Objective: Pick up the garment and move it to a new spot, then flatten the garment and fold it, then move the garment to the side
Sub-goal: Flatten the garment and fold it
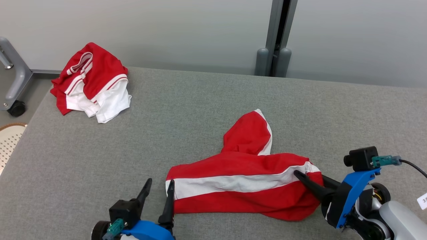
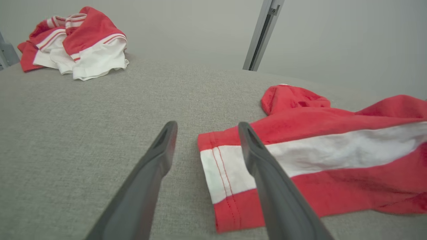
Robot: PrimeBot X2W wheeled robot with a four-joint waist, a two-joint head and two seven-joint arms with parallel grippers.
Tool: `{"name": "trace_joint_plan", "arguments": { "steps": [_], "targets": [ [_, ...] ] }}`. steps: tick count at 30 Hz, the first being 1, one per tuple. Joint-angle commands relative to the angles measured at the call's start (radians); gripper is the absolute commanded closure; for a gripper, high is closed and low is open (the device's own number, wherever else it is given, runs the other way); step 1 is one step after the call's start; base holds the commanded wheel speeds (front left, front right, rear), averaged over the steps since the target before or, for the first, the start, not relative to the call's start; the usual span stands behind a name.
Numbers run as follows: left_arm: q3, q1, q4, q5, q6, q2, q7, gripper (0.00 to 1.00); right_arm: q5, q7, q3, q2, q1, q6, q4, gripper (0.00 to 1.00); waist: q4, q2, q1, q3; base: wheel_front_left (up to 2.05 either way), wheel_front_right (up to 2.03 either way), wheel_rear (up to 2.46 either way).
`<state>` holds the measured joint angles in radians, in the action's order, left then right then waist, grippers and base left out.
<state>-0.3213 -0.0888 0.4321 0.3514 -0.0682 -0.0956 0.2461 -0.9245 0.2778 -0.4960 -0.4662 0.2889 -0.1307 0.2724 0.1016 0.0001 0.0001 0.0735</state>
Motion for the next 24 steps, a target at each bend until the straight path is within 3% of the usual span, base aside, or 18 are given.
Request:
{"name": "trace_joint_plan", "arguments": {
  "steps": [1, 8, 20, 22, 24],
  "targets": [
    [-0.010, -0.007, 0.013, 0.010, -0.010, 0.001, -0.017, 0.00, -0.008, -0.019, -0.002, 0.001, 0.019, 0.000, 0.008, 1.00, 0.000, -0.0001, -0.0001, 0.001, 0.00, 0.00, 0.00],
    [-0.053, -0.031, 0.073, 0.063, -0.046, 0.002, -0.091, 0.00, -0.021, -0.068, -0.024, -0.003, 0.038, 0.000, 0.044, 1.00, -0.009, -0.0001, -0.0001, 0.011, 0.00, 0.00, 0.00],
    [-0.075, -0.074, 0.102, 0.213, -0.064, 0.015, -0.107, 0.00, -0.037, -0.103, -0.077, -0.019, 0.069, 0.000, 0.080, 1.00, -0.038, -0.0001, -0.0001, 0.033, 0.00, 0.00, 0.00],
    [-0.095, -0.065, 0.080, 0.233, -0.065, 0.003, -0.104, 0.17, -0.036, -0.111, -0.080, -0.020, 0.075, 0.000, 0.088, 1.00, -0.041, -0.0001, -0.0001, 0.035, 0.00, 0.00, 0.00],
    [-0.107, -0.057, 0.052, 0.255, -0.066, -0.010, -0.094, 0.49, -0.036, -0.119, -0.083, -0.021, 0.079, 0.000, 0.094, 1.00, -0.042, -0.0001, -0.0001, 0.037, 0.00, 0.00, 0.00]
  ]
}}
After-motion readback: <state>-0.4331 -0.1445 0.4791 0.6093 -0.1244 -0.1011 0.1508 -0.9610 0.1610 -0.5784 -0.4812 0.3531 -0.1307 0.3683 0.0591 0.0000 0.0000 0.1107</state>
